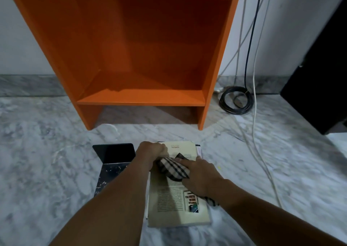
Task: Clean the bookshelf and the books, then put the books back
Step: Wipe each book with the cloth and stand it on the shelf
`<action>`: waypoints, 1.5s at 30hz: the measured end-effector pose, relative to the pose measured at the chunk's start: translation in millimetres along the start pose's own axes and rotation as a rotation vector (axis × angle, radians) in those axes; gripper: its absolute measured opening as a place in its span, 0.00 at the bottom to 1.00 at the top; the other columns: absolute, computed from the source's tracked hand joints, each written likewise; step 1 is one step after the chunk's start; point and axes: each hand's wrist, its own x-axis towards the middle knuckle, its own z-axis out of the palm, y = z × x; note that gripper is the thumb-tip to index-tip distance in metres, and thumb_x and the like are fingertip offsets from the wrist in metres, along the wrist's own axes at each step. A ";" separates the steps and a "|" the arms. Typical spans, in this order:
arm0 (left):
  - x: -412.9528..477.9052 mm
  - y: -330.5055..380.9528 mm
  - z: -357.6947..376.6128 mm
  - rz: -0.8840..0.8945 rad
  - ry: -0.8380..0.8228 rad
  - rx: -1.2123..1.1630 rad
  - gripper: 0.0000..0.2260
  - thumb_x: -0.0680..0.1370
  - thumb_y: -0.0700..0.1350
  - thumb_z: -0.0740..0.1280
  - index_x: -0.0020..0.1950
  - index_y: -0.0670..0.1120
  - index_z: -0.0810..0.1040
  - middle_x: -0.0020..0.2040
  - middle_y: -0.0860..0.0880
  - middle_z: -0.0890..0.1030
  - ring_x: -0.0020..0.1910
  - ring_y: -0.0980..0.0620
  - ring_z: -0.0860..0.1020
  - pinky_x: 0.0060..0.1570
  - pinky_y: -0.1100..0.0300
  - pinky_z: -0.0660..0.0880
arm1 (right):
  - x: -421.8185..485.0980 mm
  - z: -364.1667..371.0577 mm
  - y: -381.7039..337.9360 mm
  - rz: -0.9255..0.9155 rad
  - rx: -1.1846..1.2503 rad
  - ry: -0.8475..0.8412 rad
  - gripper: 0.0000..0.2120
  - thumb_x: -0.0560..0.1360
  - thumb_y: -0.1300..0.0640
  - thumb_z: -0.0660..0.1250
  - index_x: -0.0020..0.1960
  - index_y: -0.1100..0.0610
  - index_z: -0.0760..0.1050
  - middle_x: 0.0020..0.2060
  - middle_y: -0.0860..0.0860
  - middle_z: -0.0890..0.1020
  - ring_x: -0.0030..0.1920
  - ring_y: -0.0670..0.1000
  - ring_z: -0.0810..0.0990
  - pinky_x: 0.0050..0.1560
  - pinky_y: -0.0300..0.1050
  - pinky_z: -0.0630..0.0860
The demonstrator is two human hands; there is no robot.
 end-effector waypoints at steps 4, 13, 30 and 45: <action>3.7 -2.6 7.8 0.051 0.044 0.019 0.29 0.65 0.55 0.78 0.55 0.37 0.76 0.52 0.42 0.80 0.52 0.41 0.79 0.51 0.53 0.77 | 0.7 6.7 6.4 -0.017 0.052 0.058 0.31 0.76 0.50 0.63 0.77 0.37 0.57 0.70 0.59 0.66 0.60 0.60 0.75 0.60 0.47 0.73; -23.5 -15.9 -0.2 0.123 -0.239 -0.290 0.22 0.78 0.55 0.69 0.56 0.36 0.80 0.49 0.38 0.85 0.49 0.36 0.83 0.55 0.39 0.78 | -22.1 8.9 16.0 -0.028 0.163 0.095 0.29 0.76 0.48 0.64 0.75 0.38 0.61 0.66 0.50 0.63 0.61 0.59 0.74 0.65 0.48 0.72; -98.1 81.2 -63.5 0.560 -0.139 -0.296 0.23 0.79 0.60 0.64 0.54 0.38 0.76 0.45 0.45 0.82 0.37 0.51 0.81 0.31 0.67 0.76 | -87.6 -47.1 -39.6 -0.447 -0.178 0.738 0.30 0.69 0.56 0.67 0.69 0.41 0.64 0.58 0.56 0.73 0.52 0.58 0.75 0.35 0.49 0.79; -139.5 99.3 -89.5 0.637 -0.248 -0.456 0.22 0.77 0.57 0.68 0.47 0.37 0.81 0.40 0.41 0.85 0.40 0.45 0.85 0.46 0.52 0.81 | -93.1 -43.8 -45.0 -0.744 -0.297 0.728 0.33 0.68 0.51 0.74 0.69 0.40 0.65 0.58 0.56 0.74 0.50 0.55 0.75 0.37 0.52 0.80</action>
